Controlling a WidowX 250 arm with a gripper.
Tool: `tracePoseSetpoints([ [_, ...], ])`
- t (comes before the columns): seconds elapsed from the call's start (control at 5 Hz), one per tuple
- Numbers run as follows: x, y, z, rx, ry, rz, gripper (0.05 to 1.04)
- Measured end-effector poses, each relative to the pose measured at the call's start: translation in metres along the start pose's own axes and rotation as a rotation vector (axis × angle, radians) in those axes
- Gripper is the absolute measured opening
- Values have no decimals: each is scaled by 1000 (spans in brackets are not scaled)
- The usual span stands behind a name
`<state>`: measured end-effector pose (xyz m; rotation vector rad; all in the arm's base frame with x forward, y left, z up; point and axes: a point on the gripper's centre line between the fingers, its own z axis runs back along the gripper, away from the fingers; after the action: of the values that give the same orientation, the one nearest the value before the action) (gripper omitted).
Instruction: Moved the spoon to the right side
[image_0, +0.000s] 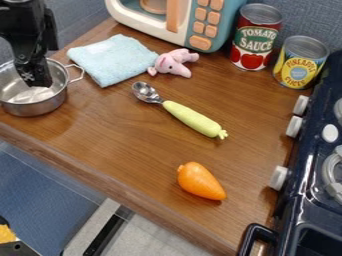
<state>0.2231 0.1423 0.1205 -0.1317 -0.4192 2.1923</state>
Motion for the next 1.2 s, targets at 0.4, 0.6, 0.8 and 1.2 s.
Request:
tracePoseSetpoints([
  [0.4,-19,3,-9,93,63,-178,1001],
  [0.6,-52,0,-6,114,109,-385,1001],
  [0.8,-98,7,-2,80,193,-627,1001],
  [1.2,-162,25,-28,175,185,-952,1001],
])
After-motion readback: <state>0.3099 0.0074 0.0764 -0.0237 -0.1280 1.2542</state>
